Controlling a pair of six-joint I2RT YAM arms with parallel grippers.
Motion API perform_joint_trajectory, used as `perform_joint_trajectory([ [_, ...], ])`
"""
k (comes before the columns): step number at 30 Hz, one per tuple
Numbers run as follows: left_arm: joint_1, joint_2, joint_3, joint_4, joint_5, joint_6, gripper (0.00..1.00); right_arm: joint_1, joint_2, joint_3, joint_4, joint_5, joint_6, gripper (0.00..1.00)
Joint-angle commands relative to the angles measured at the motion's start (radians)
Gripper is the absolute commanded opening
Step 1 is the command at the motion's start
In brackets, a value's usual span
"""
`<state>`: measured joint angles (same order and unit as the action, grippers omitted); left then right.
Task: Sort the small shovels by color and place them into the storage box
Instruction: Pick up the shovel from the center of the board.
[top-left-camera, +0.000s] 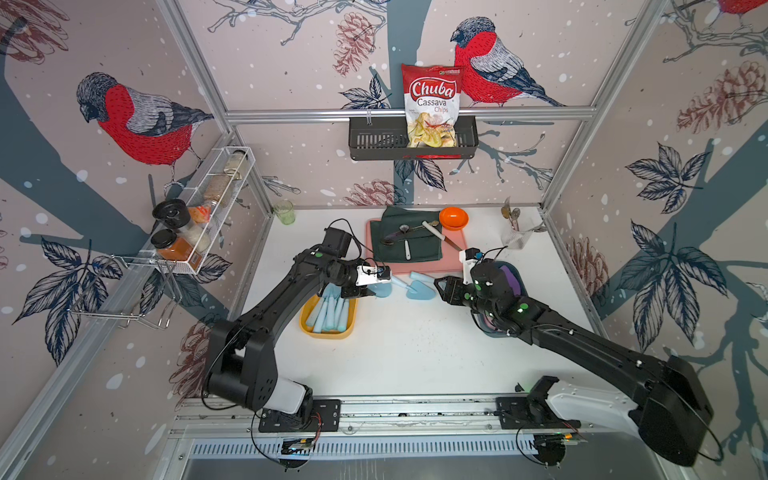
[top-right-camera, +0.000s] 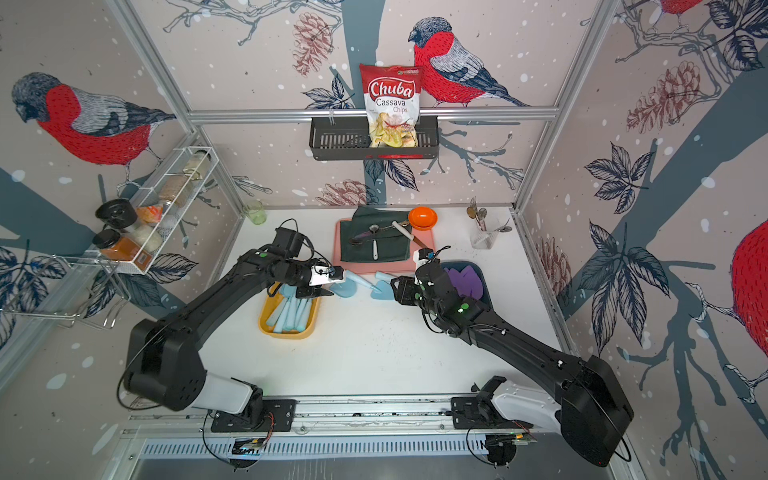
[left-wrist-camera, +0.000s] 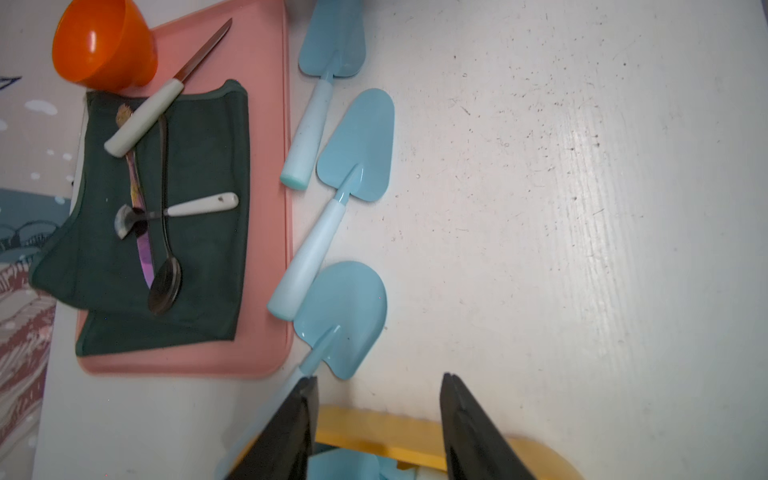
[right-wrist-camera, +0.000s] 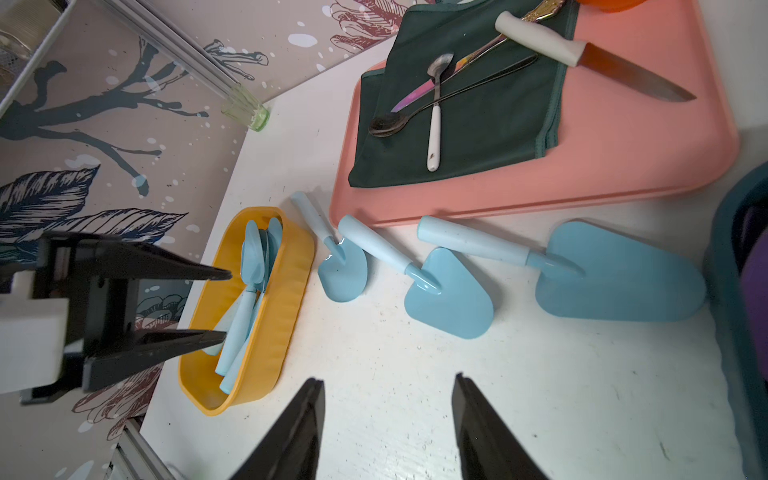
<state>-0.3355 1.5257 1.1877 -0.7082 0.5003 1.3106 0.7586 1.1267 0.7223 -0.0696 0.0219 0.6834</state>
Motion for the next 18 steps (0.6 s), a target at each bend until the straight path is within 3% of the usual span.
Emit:
perform_joint_trajectory([
  [1, -0.032, 0.113, 0.123, -0.127, -0.032, 0.2, 0.51, 0.001, -0.037, -0.027, -0.01, 0.028, 0.028, 0.54],
  [10, -0.151, 0.409, 0.403, -0.185, -0.135, 0.228, 0.5, -0.007, -0.145, -0.114, 0.001, 0.014, 0.02, 0.54],
  [18, -0.211, 0.554, 0.486, -0.173, -0.197, 0.213, 0.46, -0.039, -0.258, -0.238, 0.092, -0.128, -0.03, 0.55],
])
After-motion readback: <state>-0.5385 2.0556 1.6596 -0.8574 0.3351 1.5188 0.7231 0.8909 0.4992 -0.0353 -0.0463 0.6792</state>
